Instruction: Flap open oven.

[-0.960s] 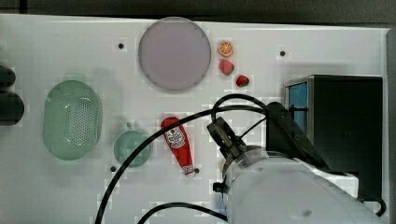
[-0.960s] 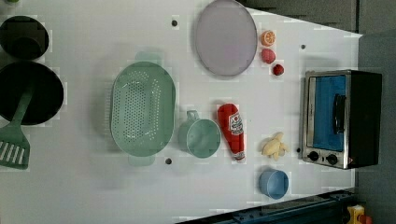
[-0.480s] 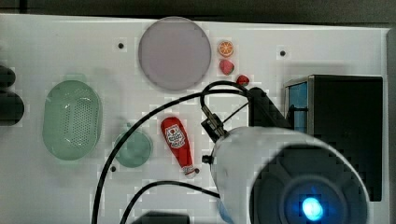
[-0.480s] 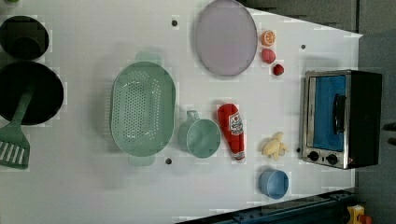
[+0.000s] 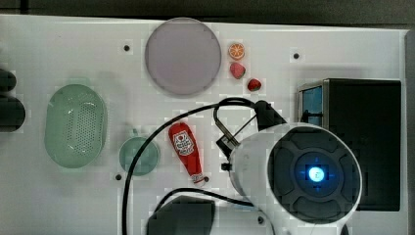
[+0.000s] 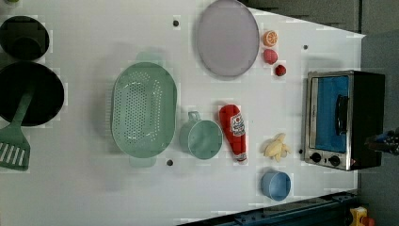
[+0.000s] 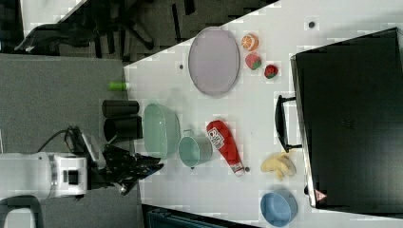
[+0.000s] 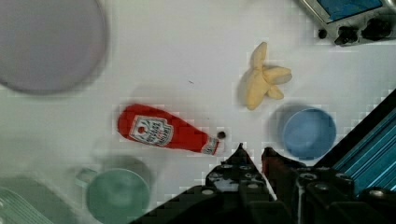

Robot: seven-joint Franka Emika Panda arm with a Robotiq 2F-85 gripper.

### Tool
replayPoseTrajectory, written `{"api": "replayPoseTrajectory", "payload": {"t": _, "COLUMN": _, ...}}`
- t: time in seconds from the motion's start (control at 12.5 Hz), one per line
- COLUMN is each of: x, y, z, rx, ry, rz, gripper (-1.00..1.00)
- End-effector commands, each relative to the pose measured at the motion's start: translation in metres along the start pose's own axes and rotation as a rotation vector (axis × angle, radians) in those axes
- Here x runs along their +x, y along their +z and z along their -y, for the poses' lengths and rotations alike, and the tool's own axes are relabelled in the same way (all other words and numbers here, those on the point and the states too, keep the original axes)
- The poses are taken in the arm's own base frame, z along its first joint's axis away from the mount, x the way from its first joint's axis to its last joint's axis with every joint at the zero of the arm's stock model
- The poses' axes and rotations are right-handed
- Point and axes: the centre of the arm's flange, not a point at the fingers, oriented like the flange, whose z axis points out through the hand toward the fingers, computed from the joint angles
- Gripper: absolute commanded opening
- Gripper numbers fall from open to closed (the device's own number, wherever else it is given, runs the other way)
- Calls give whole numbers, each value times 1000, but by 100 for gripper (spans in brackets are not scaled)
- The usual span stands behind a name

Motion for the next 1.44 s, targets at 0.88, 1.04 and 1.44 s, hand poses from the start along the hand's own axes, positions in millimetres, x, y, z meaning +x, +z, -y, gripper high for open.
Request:
{"api": "replayPoseTrajectory", "payload": {"t": 0.88, "x": 123, "y": 94, "z": -113, "rx": -116, "ry": -679, "rz": -222, "gripper": -65}}
{"api": "replayPoseTrajectory", "payload": {"t": 1.04, "x": 140, "y": 117, "z": -112, "rx": -133, "ry": -704, "rz": -226, "gripper": -65}}
{"api": "replayPoseTrajectory", "payload": {"t": 1.44, "x": 169, "y": 177, "z": -108, "rx": -174, "ry": -711, "rz": -202, "gripper": -65}}
